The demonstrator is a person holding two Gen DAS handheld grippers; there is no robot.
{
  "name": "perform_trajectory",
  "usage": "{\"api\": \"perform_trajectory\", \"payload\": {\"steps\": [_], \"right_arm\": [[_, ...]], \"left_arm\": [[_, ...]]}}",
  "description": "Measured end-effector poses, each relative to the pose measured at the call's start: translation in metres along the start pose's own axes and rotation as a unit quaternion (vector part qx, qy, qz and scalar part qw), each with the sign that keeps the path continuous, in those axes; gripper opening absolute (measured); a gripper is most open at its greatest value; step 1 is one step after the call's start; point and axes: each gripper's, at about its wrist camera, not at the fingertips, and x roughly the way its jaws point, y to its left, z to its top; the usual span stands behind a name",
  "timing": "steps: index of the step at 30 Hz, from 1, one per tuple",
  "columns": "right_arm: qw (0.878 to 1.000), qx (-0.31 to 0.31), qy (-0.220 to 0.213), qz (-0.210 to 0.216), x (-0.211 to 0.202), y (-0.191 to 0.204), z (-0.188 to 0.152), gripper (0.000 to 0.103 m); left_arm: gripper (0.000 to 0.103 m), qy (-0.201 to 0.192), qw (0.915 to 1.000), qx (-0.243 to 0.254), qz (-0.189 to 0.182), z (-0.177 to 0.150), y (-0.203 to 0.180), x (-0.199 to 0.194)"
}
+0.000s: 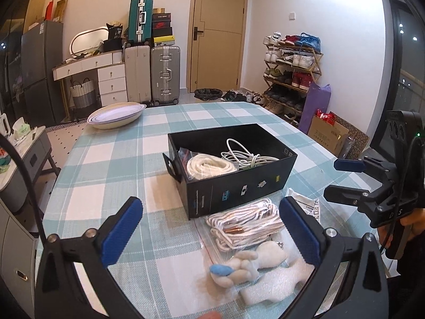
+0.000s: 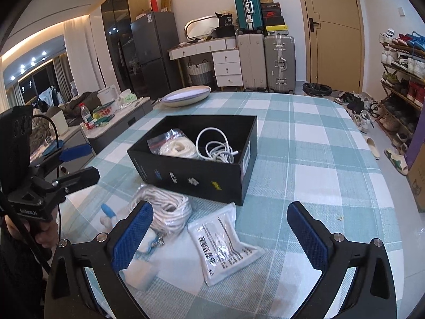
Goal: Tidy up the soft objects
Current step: 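Move both open grippers back toward the remaining items on the table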
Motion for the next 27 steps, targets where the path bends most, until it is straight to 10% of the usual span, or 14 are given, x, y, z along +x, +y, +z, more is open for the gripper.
{"api": "perform_trajectory", "payload": {"steps": [27], "right_arm": [[0.999,-0.031,0.032,0.012,0.011,0.015,-0.005,0.103]], "left_arm": [[0.103,0.080,0.9960,0.032,-0.024,-0.031,-0.018,0.021]]}}
